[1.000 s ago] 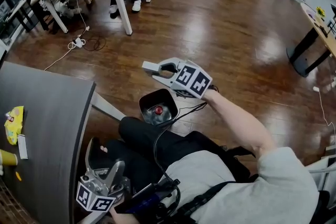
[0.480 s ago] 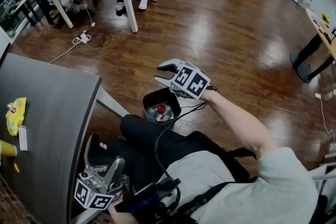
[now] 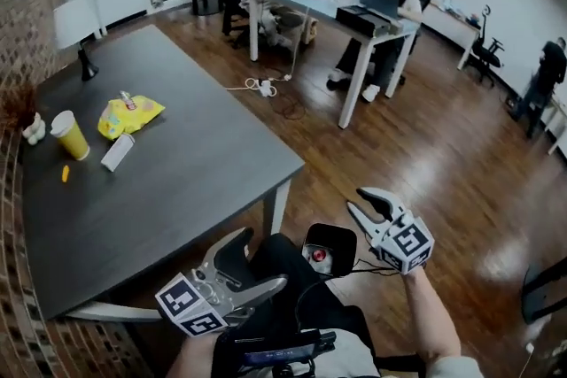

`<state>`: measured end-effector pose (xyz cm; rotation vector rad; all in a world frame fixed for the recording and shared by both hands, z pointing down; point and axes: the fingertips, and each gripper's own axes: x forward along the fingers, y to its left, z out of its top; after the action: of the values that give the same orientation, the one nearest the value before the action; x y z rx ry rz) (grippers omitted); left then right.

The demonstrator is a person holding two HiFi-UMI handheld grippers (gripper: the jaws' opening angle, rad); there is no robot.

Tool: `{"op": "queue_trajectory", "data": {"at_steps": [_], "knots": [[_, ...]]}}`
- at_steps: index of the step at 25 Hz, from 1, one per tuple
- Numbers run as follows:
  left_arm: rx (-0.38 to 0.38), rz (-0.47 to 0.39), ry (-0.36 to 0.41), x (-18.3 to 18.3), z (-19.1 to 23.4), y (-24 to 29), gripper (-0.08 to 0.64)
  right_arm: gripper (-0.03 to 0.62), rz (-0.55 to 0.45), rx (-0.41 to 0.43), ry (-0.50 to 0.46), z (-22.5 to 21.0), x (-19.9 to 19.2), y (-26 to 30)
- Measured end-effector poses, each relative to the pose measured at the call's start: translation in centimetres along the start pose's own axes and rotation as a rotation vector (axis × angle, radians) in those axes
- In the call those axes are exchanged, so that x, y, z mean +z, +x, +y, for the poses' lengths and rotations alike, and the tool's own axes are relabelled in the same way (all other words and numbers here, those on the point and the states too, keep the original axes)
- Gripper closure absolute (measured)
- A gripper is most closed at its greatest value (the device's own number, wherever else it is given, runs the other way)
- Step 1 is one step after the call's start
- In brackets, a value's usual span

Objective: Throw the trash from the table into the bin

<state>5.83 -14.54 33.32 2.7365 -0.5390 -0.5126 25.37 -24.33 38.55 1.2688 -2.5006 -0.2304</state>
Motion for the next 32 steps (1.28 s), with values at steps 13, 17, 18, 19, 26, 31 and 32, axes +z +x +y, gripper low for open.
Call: {"op": "queue_trajectory", "data": {"at_steps": [13, 17, 18, 19, 26, 31, 32], "knots": [[0.159, -0.107, 0.088, 4.4, 1.7, -7.0, 0.117, 0.451, -0.128, 0.191, -0.067, 8.1, 6.1, 6.0], [0.246, -0.163, 0.103, 6.2, 2.6, -11.1, 0.117, 0.451, -0.156, 0.304, -0.114, 13.0, 8.6, 8.5], [0.268, -0.181, 0.108, 6.7, 2.7, -12.2, 0.117, 0.451, -0.161, 0.339, -0.134, 14.4, 9.4, 9.3], [0.291, -0.199, 0.115, 7.2, 2.8, -13.3, 0.117, 0.451, -0.165, 0.377, -0.156, 15.7, 10.4, 10.1], [0.453, -0.3, 0.158, 10.0, 2.8, -20.9, 0.117, 0.384, -0.2, 0.581, -0.378, 25.1, 19.4, 18.3], [0.529, -0.333, 0.173, 10.4, 2.0, -24.8, 0.118, 0.262, -0.108, 0.64, -0.551, 29.6, 21.5, 29.2], [0.543, -0.335, 0.176, 10.3, 1.8, -25.4, 0.118, 0.262, -0.056, 0.649, -0.511, 29.5, 21.1, 32.2]]}}
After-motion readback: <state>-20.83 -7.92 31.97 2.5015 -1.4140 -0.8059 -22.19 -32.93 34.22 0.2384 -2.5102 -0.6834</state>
